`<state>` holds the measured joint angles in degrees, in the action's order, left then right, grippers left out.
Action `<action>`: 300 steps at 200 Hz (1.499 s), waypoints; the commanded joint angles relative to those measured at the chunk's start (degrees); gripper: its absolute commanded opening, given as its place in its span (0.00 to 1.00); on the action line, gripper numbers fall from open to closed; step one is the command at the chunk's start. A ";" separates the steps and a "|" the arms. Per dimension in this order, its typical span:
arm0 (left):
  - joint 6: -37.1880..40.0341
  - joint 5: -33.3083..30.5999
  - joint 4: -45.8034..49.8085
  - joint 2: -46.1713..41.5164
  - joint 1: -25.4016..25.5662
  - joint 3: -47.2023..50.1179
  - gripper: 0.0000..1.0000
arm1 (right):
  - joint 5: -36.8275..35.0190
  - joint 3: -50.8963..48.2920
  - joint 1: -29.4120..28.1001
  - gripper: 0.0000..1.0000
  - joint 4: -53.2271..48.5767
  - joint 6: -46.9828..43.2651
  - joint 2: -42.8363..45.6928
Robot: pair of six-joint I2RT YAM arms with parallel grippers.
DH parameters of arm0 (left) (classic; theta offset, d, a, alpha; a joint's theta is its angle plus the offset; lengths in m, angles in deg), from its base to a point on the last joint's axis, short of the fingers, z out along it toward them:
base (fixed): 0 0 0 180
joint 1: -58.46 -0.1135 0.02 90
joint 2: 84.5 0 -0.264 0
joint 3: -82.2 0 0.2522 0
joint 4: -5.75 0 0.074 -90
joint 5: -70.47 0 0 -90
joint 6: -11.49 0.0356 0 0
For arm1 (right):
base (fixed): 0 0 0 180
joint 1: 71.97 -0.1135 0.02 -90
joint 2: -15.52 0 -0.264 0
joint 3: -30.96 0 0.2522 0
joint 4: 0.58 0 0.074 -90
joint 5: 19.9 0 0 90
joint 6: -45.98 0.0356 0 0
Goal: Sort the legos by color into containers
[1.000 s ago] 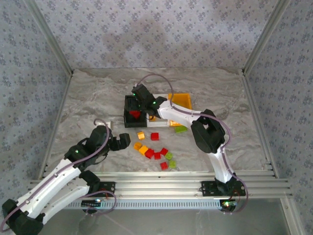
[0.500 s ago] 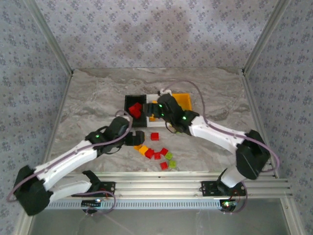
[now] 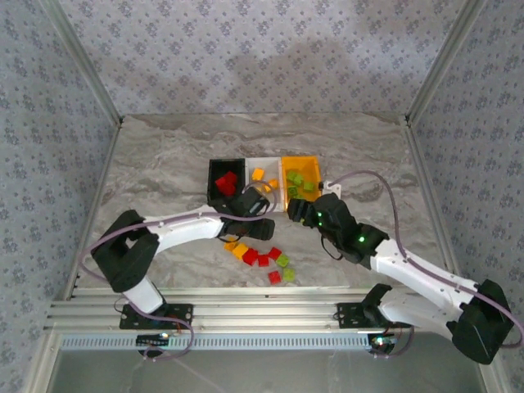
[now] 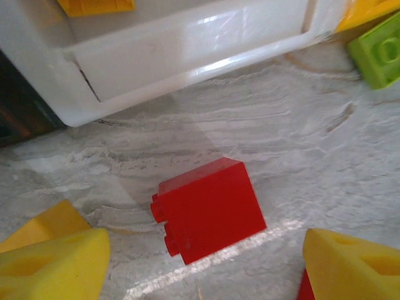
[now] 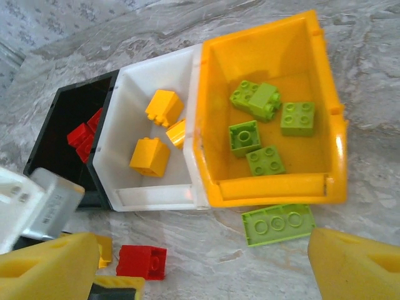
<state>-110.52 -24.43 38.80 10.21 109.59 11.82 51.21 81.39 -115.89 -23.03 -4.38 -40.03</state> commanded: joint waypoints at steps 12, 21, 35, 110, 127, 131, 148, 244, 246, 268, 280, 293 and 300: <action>1.33 -2.46 0.40 3.36 0.63 -3.00 0.76 | -1.54 -1.46 1.17 0.89 -2.20 0.84 3.18; 1.49 -2.19 0.15 4.51 0.66 -3.30 0.75 | -1.57 -1.49 1.36 0.89 -2.42 0.73 3.51; 1.63 -2.34 -0.20 6.09 0.81 -3.73 0.71 | -1.58 -1.86 1.54 0.89 -1.95 0.37 4.03; 1.65 -1.87 -1.60 6.48 1.07 -3.11 0.38 | -1.50 -3.75 2.31 0.89 -1.23 1.12 4.33; 0.63 -1.42 -1.49 3.16 1.34 -1.79 0.35 | -1.58 -4.01 2.44 0.89 -1.20 1.34 4.37; 0.34 -1.27 -1.61 2.09 1.41 -1.35 0.34 | -1.64 -4.05 2.55 0.89 -1.22 1.40 4.36; -0.79 -1.61 -1.77 -3.17 1.29 0.67 0.33 | -1.67 -4.40 2.72 0.89 -1.09 1.63 4.32; 0.98 -1.21 -0.92 -8.73 -17.49 -5.55 0.34 | -1.47 -5.12 2.90 0.89 -0.25 3.05 3.56; 0.98 -1.24 -1.03 -8.20 -17.85 -6.05 0.34 | -1.49 -5.12 2.88 0.89 -0.27 3.07 3.59; 1.15 -0.98 -1.32 -2.20 -20.40 -11.07 0.34 | -1.15 -4.96 2.93 0.89 -1.15 3.18 3.73; 1.46 -1.09 -0.66 1.05 -21.08 -14.01 0.36 | -1.06 -4.94 2.90 0.89 -1.72 3.17 4.01; 1.84 -1.78 0.50 4.06 -21.59 -17.15 0.39 | -0.67 -5.12 2.93 0.89 -1.94 3.17 4.33; 1.95 -1.89 1.05 5.40 -21.80 -18.65 0.44 | -0.28 -5.25 2.88 0.89 -1.99 3.09 4.48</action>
<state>-110.08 -26.31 38.73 12.16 88.43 -1.56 51.21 76.73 -113.22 -23.57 -2.37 -36.60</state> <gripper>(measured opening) 0.438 0.890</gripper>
